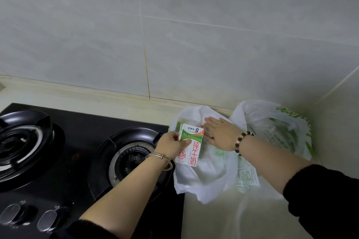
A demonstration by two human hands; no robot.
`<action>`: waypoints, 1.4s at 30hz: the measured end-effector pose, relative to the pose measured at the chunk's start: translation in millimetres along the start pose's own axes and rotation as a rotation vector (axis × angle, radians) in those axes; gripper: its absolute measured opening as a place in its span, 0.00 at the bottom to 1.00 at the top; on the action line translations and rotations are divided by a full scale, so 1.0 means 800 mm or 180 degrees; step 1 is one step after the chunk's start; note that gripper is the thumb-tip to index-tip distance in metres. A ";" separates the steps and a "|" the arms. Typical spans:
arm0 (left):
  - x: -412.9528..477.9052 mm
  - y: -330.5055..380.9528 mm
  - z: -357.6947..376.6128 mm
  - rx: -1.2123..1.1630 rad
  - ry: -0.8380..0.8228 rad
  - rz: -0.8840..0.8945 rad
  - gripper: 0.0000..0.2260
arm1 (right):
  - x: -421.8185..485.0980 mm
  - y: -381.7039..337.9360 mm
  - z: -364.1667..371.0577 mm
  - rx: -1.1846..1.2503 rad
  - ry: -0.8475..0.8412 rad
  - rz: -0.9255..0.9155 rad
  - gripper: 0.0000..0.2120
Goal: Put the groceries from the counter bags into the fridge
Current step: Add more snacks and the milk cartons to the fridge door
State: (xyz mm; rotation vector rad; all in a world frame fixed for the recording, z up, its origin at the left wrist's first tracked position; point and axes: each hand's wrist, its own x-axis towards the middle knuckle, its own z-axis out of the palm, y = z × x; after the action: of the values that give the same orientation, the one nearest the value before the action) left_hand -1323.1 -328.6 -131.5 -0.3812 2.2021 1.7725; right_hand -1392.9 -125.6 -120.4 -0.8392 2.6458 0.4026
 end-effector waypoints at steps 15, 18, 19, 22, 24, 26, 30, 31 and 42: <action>0.021 -0.010 -0.023 -0.0346 0.0314 0.0222 0.05 | 0.050 0.003 0.021 0.0368 0.0468 -0.0011 0.36; 0.017 -0.012 -0.025 -0.0429 0.0410 0.0249 0.06 | 0.053 -0.004 0.022 0.0349 0.0562 0.0131 0.32; 0.016 -0.013 -0.026 -0.0464 0.0447 0.0251 0.06 | 0.053 -0.007 0.022 0.0331 0.0590 0.0170 0.31; 0.013 -0.014 -0.028 -0.0543 0.0492 0.0240 0.07 | 0.054 -0.013 0.020 0.0281 0.0590 0.0256 0.30; 0.010 -0.014 -0.031 -0.0568 0.0474 0.0247 0.07 | 0.054 -0.016 0.017 0.0288 0.0490 0.0289 0.31; 0.007 -0.013 -0.032 -0.0559 0.0452 0.0279 0.07 | 0.052 -0.018 0.014 0.0268 0.0406 0.0310 0.28; 0.003 -0.012 -0.038 -0.0511 0.0453 0.0292 0.08 | 0.042 -0.027 0.009 0.0112 0.0436 0.0279 0.23; 0.003 -0.012 -0.039 -0.0514 0.0454 0.0286 0.09 | 0.039 -0.030 0.008 0.0072 0.0478 0.0272 0.22; -0.011 -0.013 -0.039 -0.0556 0.0435 0.0246 0.11 | -0.019 -0.039 -0.004 0.1084 0.0834 0.0346 0.32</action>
State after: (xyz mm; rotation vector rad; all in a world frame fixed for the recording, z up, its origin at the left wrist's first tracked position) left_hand -1312.7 -360.9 -131.4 -0.4744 2.1850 2.0448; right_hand -1363.0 -143.8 -116.5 -0.6790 2.8894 -0.1438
